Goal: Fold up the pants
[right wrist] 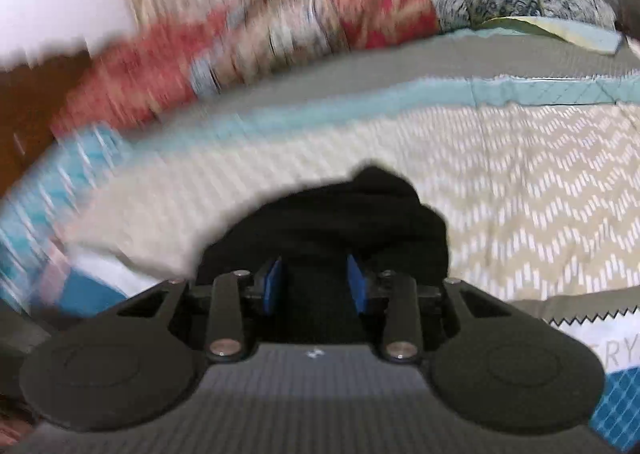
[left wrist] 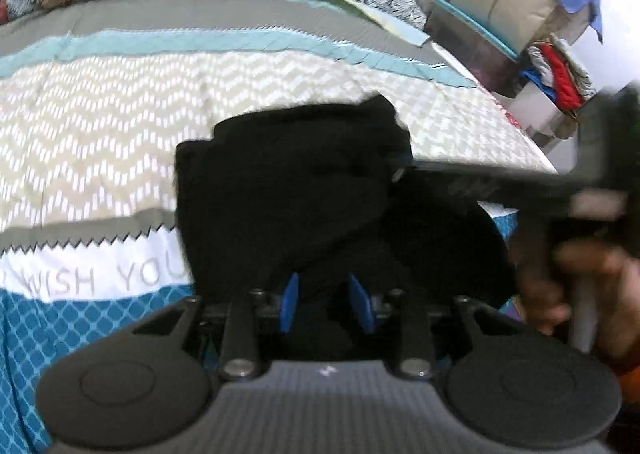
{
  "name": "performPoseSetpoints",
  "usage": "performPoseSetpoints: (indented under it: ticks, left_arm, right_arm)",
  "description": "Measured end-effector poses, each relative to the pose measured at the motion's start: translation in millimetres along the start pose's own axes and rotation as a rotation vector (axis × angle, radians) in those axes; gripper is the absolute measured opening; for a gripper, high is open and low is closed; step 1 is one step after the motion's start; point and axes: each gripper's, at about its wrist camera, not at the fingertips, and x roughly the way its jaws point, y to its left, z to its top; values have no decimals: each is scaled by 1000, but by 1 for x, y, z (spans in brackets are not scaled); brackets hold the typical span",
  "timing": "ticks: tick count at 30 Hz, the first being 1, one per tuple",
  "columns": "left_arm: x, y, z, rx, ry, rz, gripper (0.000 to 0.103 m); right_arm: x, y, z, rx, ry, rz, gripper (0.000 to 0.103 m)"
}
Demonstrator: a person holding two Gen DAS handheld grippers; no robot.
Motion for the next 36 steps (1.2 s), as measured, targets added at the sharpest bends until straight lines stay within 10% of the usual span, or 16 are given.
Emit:
performPoseSetpoints:
  ticks: [10, 21, 36]
  left_arm:
    - [-1, 10, -2, -36, -7, -30, 29]
    - [-54, 40, -10, -145, -130, 18, 75]
    - [-27, 79, -24, -320, -52, 58, 82]
  right_arm:
    - [2, -9, -2, 16, -18, 1, 38]
    - [-62, -25, -11, 150, -153, 55, 64]
    - [-59, -27, -40, 253, -88, -19, 72]
